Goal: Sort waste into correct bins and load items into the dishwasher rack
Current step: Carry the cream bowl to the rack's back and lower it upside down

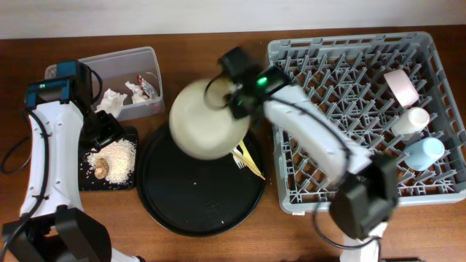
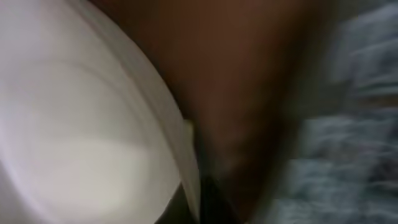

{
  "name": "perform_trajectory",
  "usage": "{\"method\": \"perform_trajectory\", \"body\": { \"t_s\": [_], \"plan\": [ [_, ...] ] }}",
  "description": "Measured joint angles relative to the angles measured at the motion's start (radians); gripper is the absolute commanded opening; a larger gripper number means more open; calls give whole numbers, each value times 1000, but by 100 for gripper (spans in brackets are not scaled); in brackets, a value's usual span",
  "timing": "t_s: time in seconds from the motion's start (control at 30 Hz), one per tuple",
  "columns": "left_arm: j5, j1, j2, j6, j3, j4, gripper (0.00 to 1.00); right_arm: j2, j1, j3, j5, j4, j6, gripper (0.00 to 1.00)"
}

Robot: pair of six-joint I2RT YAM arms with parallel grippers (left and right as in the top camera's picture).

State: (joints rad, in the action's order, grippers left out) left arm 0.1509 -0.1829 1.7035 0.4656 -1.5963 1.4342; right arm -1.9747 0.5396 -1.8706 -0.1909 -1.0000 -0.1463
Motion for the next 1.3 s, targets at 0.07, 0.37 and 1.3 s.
{"method": "perform_trajectory", "body": {
  "t_s": [0.07, 0.37, 1.3],
  "plan": [
    [0, 0, 0, 0, 0, -2, 81, 74, -119, -33, -316, 73, 13, 4],
    [0, 0, 0, -1, 0, -2, 81, 14, -522, -33, -924, 296, 45, 4],
    [0, 0, 0, -2, 0, -13, 81, 72, -441, 27, -269, -158, -61, 73]
  ]
}}
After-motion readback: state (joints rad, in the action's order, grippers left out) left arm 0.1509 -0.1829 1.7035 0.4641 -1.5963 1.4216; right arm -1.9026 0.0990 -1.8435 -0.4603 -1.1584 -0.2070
